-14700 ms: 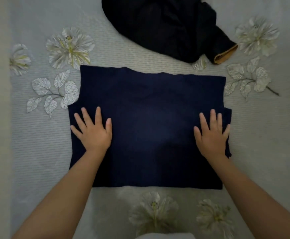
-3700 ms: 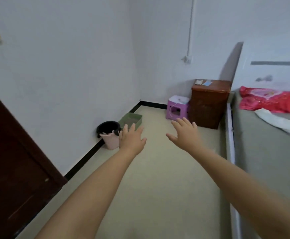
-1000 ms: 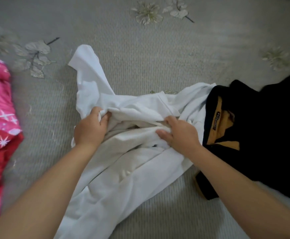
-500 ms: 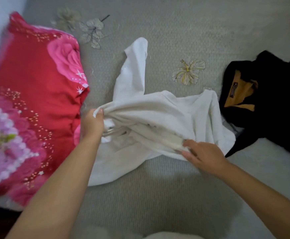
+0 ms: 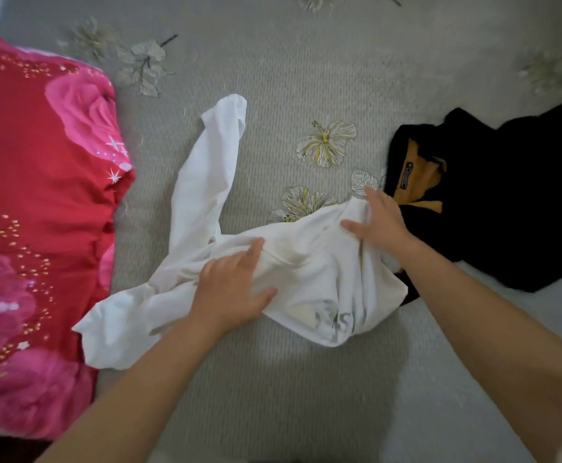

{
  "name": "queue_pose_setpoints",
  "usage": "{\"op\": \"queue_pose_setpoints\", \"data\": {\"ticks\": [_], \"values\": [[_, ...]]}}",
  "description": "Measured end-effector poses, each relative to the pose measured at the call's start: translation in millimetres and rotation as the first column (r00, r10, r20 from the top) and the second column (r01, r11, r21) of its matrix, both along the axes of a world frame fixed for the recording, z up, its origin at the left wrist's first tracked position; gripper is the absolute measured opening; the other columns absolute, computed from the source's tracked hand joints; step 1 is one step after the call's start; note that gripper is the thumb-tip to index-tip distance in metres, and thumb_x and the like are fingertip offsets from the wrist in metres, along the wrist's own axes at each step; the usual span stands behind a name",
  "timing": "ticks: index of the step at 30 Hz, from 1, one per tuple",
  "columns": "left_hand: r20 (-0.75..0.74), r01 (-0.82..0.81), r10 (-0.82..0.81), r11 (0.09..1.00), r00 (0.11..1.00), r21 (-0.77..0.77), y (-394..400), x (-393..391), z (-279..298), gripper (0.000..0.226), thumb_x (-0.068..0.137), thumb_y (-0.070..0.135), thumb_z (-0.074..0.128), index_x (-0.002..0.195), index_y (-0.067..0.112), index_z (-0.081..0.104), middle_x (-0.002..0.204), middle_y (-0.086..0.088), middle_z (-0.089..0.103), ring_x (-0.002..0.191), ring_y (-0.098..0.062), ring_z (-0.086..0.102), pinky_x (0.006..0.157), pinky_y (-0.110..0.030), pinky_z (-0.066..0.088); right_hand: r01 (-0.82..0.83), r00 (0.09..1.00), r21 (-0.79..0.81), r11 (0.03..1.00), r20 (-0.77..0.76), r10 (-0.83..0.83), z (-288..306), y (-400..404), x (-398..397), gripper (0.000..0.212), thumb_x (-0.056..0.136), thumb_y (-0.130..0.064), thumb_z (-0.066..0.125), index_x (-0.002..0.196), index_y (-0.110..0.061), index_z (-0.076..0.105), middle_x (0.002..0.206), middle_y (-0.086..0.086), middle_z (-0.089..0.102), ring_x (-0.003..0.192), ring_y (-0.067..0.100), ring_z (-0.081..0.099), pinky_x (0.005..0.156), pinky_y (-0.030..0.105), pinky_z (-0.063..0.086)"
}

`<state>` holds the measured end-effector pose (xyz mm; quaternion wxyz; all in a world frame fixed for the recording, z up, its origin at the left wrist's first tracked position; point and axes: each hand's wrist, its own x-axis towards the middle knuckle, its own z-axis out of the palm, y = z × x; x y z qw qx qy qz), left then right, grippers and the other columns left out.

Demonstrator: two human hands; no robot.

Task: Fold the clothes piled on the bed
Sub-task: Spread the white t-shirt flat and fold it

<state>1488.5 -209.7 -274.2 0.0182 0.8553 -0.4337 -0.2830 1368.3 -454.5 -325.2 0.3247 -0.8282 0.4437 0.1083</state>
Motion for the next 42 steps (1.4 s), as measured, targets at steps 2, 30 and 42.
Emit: {"op": "queue_pose_setpoints", "data": {"ticks": [2, 30, 42], "values": [[0.054, -0.054, 0.051, 0.997, 0.997, 0.054, -4, -2, -7, 0.101, 0.055, 0.074, 0.008, 0.146, 0.029, 0.008, 0.137, -0.005, 0.046, 0.125, -0.027, 0.042, 0.1, -0.038, 0.03, 0.019, 1.0, 0.1, 0.995, -0.001, -0.019, -12, 0, 7, 0.078, 0.082, -0.035, 0.065, 0.142, -0.011, 0.022, 0.14, 0.015, 0.039, 0.129, 0.029, 0.037, 0.099, 0.032, 0.032], [0.452, 0.125, 0.513, 0.55, 0.729, -0.826, 29, 8, 335, 0.05, 0.084, 0.036, 0.034, 0.107, -0.005, 0.051, 0.088, -0.025, 0.062, 0.082, -0.042, 0.059, 0.069, -0.042, 0.042, 0.233, 0.505, -0.689, 0.686, 0.688, 0.52, 399, 33, -65, 0.039, 0.086, -0.013, 0.047, 0.118, 0.007, 0.056, 0.089, 0.029, 0.064, 0.075, 0.04, 0.065, 0.066, 0.029, 0.045], [0.73, 0.568, 0.563, 0.479, 0.387, -0.67, 201, -143, 513, 0.038, 0.08, 0.037, 0.035, 0.103, 0.008, 0.041, 0.063, -0.02, 0.05, 0.051, -0.034, 0.051, 0.045, -0.033, 0.041, 0.522, 0.448, -0.708, 0.476, 0.702, 0.553, 565, 209, -253, 0.044, 0.094, -0.016, 0.037, 0.137, -0.011, 0.04, 0.094, 0.025, 0.06, 0.078, 0.033, 0.056, 0.066, 0.025, 0.031]]}}
